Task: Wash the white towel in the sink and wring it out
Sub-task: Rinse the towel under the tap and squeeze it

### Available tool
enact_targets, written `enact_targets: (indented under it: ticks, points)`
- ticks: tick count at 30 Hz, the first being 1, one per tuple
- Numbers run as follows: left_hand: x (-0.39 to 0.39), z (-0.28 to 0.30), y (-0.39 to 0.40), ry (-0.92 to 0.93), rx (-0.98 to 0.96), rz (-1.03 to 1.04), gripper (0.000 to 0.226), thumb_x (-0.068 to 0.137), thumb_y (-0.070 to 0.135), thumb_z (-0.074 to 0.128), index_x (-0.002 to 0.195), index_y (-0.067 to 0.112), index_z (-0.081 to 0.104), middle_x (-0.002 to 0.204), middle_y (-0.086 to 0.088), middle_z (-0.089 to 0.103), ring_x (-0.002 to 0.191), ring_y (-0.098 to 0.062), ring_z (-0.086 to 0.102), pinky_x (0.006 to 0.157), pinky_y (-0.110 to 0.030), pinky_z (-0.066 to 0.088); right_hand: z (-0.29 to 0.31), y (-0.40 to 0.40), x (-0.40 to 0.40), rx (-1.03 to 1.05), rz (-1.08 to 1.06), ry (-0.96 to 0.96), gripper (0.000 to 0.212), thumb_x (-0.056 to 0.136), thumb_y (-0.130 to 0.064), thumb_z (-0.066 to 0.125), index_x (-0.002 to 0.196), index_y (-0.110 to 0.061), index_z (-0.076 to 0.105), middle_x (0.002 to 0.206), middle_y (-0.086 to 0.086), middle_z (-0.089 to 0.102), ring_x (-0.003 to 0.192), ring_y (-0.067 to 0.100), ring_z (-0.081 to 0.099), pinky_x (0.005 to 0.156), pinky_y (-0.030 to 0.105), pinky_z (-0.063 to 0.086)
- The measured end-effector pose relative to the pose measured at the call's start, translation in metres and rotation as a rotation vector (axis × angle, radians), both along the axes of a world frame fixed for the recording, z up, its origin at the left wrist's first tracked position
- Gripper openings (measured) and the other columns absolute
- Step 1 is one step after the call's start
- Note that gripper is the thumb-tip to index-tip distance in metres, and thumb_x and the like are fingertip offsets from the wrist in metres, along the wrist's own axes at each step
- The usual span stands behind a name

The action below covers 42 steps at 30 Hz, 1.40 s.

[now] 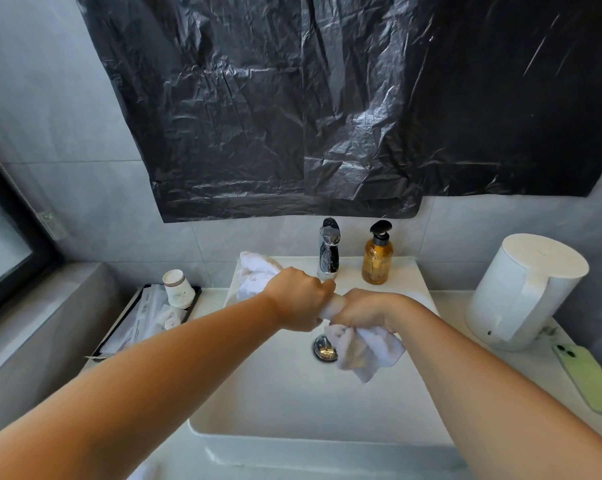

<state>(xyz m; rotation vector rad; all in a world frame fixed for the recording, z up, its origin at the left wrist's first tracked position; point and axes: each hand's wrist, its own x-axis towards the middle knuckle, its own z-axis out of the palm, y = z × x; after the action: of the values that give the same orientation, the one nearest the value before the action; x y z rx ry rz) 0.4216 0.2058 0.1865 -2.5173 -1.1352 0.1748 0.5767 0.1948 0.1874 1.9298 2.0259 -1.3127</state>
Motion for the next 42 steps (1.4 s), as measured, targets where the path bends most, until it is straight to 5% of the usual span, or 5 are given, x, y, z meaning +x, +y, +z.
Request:
enact_targets:
  ticks: [6, 15, 28, 34, 42]
  points:
    - [-0.023, 0.018, -0.017, -0.882, -0.587, 0.435, 0.055, 0.062, 0.039, 0.081, 0.107, 0.02, 0.057, 0.099, -0.002, 0.069, 0.093, -0.024, 0.065, 0.079, -0.037, 0.055, 0.041, -0.007, -0.02, 0.726, 0.217, -0.432, 0.022, 0.072, -0.021, 0.064, 0.091, -0.021, 0.053, 0.095, 0.002, 0.067, 0.088, 0.026, 0.062, 0.06, 0.029, 0.036]
    - [-0.052, 0.058, -0.036, -1.439, -1.588, -0.068, 0.048, 0.073, 0.012, 0.066, 0.119, 0.0, 0.056, 0.104, -0.015, 0.072, 0.1, -0.027, 0.069, 0.092, -0.036, 0.054, 0.095, -0.023, -0.044, 1.771, 0.785, -0.422, 0.032, 0.084, -0.016, 0.048, 0.112, -0.013, 0.062, 0.106, 0.007, 0.064, 0.1, 0.028, 0.06, 0.09, 0.045, 0.04]
    - [-0.015, 0.054, -0.037, -1.273, -1.934, 0.019, 0.031, 0.046, 0.021, 0.083, 0.073, 0.01, 0.071, 0.058, -0.002, 0.062, 0.055, -0.015, 0.061, 0.062, -0.027, 0.051, 0.061, -0.043, 0.035, 1.746, 0.861, -0.249, 0.061, 0.095, -0.012, 0.058, 0.147, -0.022, 0.029, 0.151, 0.015, 0.022, 0.143, 0.039, 0.026, 0.108, 0.063, 0.033]
    - [0.011, 0.074, -0.038, -0.984, -1.843, 0.184, 0.016, 0.058, 0.008, 0.059, 0.069, 0.011, 0.07, 0.055, -0.005, 0.061, 0.051, -0.013, 0.059, 0.055, -0.022, 0.05, 0.063, -0.031, 0.032, 1.671, 0.817, -0.14, 0.051, 0.084, -0.016, 0.06, 0.134, -0.018, 0.05, 0.104, 0.002, 0.068, 0.076, 0.02, 0.065, 0.045, 0.031, 0.048]
    - [0.027, 0.058, -0.028, -1.091, -1.17, 0.338, 0.014, 0.077, -0.002, 0.075, 0.082, 0.007, 0.065, 0.063, -0.005, 0.062, 0.053, -0.013, 0.06, 0.059, -0.024, 0.051, 0.07, -0.019, 0.025, 1.263, 0.527, -0.631, 0.05, 0.042, -0.021, 0.086, 0.086, -0.016, 0.064, 0.074, 0.0, 0.062, 0.053, 0.026, 0.062, 0.047, 0.027, 0.031]
